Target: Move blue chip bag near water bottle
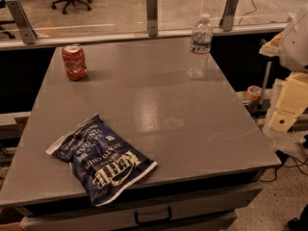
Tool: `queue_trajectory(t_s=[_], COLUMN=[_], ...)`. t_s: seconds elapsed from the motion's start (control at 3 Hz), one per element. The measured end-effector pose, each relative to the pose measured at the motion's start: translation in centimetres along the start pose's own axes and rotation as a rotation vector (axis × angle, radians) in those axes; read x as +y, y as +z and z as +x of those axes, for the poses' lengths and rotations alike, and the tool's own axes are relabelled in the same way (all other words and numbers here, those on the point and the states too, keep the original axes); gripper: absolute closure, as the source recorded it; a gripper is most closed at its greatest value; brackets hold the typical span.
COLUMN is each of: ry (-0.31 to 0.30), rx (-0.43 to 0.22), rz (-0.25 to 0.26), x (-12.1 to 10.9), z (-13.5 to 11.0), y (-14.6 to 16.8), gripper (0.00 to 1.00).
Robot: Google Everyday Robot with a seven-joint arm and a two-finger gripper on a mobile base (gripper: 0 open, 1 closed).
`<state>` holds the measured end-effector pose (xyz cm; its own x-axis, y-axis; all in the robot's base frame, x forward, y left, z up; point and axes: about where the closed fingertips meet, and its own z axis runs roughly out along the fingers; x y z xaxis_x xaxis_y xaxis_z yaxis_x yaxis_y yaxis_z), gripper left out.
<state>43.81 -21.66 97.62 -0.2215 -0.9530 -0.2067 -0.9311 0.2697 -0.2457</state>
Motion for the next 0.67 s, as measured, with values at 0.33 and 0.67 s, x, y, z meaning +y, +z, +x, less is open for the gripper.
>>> queue_trajectory(t_s=[0.33,0.67], ry=[0.0,0.002], rx=[0.0,-0.025], rz=[0.0,-0.002], x=[0.0,0.08], z=[0.0,-0.31], y=[0.0,0.32], gripper=[0.0,0.0])
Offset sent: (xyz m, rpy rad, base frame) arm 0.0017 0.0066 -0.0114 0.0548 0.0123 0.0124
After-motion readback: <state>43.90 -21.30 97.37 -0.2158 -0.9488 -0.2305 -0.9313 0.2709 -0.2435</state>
